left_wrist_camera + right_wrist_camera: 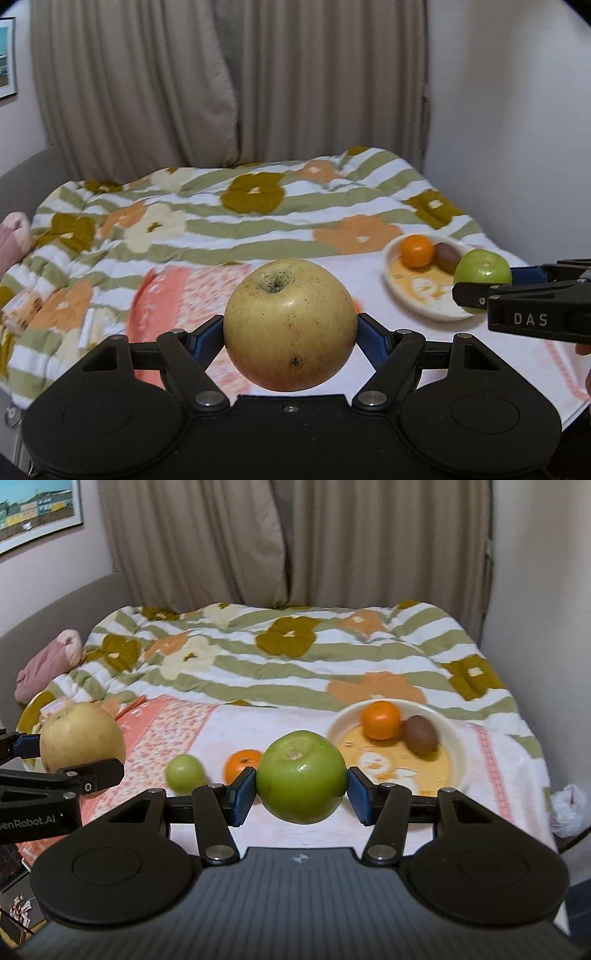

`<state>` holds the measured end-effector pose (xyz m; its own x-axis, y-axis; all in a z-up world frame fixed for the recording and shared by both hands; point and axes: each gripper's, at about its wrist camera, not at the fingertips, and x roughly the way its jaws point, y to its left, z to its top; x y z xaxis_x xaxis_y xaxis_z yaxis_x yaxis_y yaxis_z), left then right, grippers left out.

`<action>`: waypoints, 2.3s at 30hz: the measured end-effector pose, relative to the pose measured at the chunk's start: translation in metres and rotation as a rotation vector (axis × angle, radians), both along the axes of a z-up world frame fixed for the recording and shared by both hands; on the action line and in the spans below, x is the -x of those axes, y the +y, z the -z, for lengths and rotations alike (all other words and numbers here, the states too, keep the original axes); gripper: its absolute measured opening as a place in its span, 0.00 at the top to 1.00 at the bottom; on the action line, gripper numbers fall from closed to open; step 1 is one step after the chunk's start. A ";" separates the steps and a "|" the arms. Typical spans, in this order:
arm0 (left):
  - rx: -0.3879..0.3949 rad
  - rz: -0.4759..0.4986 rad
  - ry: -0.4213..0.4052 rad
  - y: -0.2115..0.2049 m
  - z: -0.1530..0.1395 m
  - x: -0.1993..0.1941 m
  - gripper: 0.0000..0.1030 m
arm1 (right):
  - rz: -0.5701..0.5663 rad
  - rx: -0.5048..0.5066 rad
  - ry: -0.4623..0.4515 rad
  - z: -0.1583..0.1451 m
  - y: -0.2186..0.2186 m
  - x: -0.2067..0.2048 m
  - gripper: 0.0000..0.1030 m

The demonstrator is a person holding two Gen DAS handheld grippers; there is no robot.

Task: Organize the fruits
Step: 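Carry both apples over the duck bowl and lower them in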

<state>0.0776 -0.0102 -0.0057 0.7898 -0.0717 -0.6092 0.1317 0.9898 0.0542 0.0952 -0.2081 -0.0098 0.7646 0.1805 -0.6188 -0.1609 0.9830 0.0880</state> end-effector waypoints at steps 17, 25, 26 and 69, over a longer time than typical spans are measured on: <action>0.026 0.173 0.026 -0.106 0.010 -0.060 0.23 | 0.130 0.023 0.006 0.000 -0.114 -0.038 0.34; -0.004 0.217 0.083 -0.152 0.045 -0.100 0.23 | 0.137 0.012 0.049 0.029 -0.148 -0.080 0.34; -0.006 0.221 0.089 -0.155 0.049 -0.103 0.23 | 0.135 0.011 0.057 0.034 -0.152 -0.087 0.34; -0.142 0.288 0.135 -0.172 0.083 -0.113 0.00 | 0.075 -0.051 0.155 0.076 -0.153 -0.146 0.34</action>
